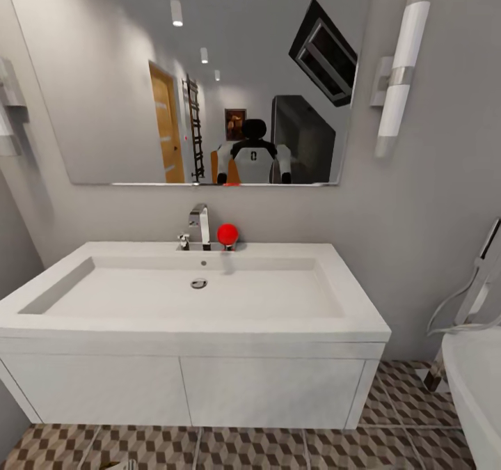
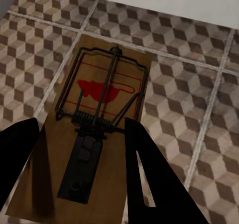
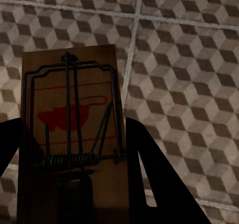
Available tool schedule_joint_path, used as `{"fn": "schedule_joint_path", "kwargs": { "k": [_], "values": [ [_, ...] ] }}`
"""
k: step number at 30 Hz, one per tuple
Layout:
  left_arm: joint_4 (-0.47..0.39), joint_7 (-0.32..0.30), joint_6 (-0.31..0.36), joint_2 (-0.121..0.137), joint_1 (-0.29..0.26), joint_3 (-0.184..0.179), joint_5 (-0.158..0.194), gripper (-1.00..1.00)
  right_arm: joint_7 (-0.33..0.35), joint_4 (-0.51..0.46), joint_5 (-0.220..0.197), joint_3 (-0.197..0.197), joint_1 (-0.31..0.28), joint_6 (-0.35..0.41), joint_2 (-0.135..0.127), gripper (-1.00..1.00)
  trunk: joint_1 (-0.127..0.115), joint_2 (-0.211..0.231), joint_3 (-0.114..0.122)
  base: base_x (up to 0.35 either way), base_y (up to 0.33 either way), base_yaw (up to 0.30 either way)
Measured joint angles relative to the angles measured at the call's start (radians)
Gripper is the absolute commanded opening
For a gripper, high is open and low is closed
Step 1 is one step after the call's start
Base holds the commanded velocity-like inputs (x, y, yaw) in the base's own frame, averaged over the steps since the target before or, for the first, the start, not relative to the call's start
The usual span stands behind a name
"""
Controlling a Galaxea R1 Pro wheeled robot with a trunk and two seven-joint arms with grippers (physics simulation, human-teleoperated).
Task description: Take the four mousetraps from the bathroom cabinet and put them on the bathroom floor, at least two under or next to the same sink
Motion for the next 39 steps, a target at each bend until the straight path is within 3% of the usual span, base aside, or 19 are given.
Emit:
{"fn": "schedule_joint_path", "kwargs": {
  "k": [3,6,10,15,28,31,35,39],
  "values": [
    [0.0,0.0,0.0,0.0,0.0,0.0,0.0,-1.0,0.006,0.0,-0.016,-0.002,0.0,-0.001,-0.012,-1.0,0.012,-0.021,-0.009,0.0,0.0,0.0],
    [0.0,0.001,0.0,0.0,0.0,0.0,0.0,-1.0,0.054,0.0,-0.077,-0.002,0.0,-0.026,-0.044,-1.0,0.023,-0.042,-0.019,0.0,0.0,0.0],
    [0.0,0.001,0.0,0.0,0.0,0.0,0.0,-1.0,0.111,0.001,-0.139,-0.002,0.0,-0.148,-0.067,-1.0,0.038,-0.07,-0.031,0.0,0.0,0.0],
    [0.0,0.001,0.0,0.0,0.0,0.0,-0.001,-1.0,0.133,0.001,-0.15,-0.001,0.0,-0.193,-0.071,-1.0,0.058,-0.105,-0.047,0.0,0.0,0.0],
    [0.0,0.001,0.0,0.001,0.0,0.0,-0.001,-1.0,0.14,0.004,-0.153,-0.001,0.016,-0.19,-0.077,-1.0,0.107,-0.196,-0.088,0.0,0.0,0.0],
    [0.0,0.001,0.0,0.001,0.0,0.0,-0.001,-1.0,0.214,0.004,-0.157,-0.002,0.02,-0.19,-0.096,-1.0,0.119,-0.217,-0.097,0.0,0.0,0.0],
    [0.0,0.001,0.0,0.0,0.0,0.0,0.0,-1.0,0.278,0.004,-0.219,-0.003,0.021,-0.191,-0.121,-1.0,0.134,-0.245,-0.11,0.0,0.0,0.0],
    [0.0,0.001,0.0,0.0,0.0,0.0,0.0,-1.0,0.284,0.003,-0.248,-0.002,0.021,-0.191,-0.123,-1.0,0.15,-0.273,-0.122,0.0,0.0,0.0]
  ]
}}
